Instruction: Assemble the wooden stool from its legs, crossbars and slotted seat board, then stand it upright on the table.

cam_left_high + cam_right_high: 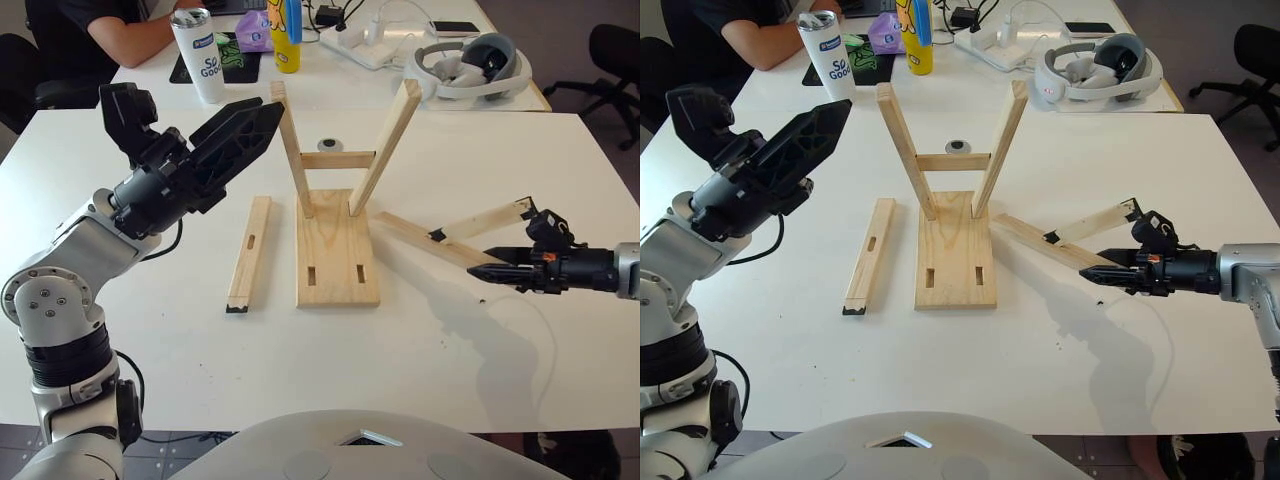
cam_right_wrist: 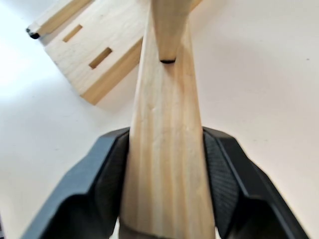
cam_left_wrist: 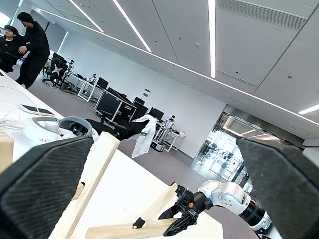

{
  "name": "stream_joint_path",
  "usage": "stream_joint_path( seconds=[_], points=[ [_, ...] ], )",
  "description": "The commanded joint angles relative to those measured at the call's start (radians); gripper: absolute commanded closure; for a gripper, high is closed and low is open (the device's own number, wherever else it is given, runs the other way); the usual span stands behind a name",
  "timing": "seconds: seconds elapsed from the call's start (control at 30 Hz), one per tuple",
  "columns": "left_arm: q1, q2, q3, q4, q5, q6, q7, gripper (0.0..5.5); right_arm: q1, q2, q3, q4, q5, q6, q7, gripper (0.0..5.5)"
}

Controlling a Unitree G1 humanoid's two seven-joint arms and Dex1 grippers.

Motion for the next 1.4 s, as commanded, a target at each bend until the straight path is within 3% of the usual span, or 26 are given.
stream_joint_path(
  seconds=[0.03, 0.3, 0.53, 0.67, 0.87, 0.9, 1.0, 1.4],
  points=[
    [0.013, -0.004, -0.025, -0.026, 0.015, -0.014, 0.020, 0.18, 0.006, 0.074, 0.006, -0.028, -0.062, -0.043, -0.113, 3.43],
    [0.059, -0.029, -0.053, -0.068, 0.047, -0.057, 0.046, 0.18, 0.144, 0.271, -0.017, -0.106, -0.164, -0.042, -0.421, 3.43],
    [0.067, -0.038, -0.073, -0.083, 0.046, -0.074, 0.069, 0.18, 0.354, 0.532, -0.028, -0.403, -0.244, 0.027, -0.790, 3.43],
    [0.061, -0.033, -0.086, -0.068, 0.042, -0.068, 0.061, 0.18, 0.388, 0.617, 0.002, -0.504, -0.276, 0.115, -0.912, 3.43],
    [0.074, -0.028, -0.086, -0.058, 0.047, -0.069, 0.041, 0.18, 0.338, 0.643, -0.010, -0.535, -0.297, 0.199, -0.971, 3.43],
    [0.074, -0.031, -0.089, -0.064, 0.047, -0.071, 0.048, 0.18, 0.324, 0.640, -0.014, -0.533, -0.296, 0.210, -0.970, 3.06],
    [0.070, -0.043, -0.101, -0.089, 0.044, -0.080, 0.083, 0.18, 0.277, 0.625, -0.021, -0.518, -0.293, 0.228, -0.960, 2.70],
    [0.038, -0.088, -0.150, -0.168, 0.032, -0.133, 0.233, 0.18, 0.127, 0.555, -0.026, -0.513, -0.279, 0.297, -0.899, 2.70]
  ],
)
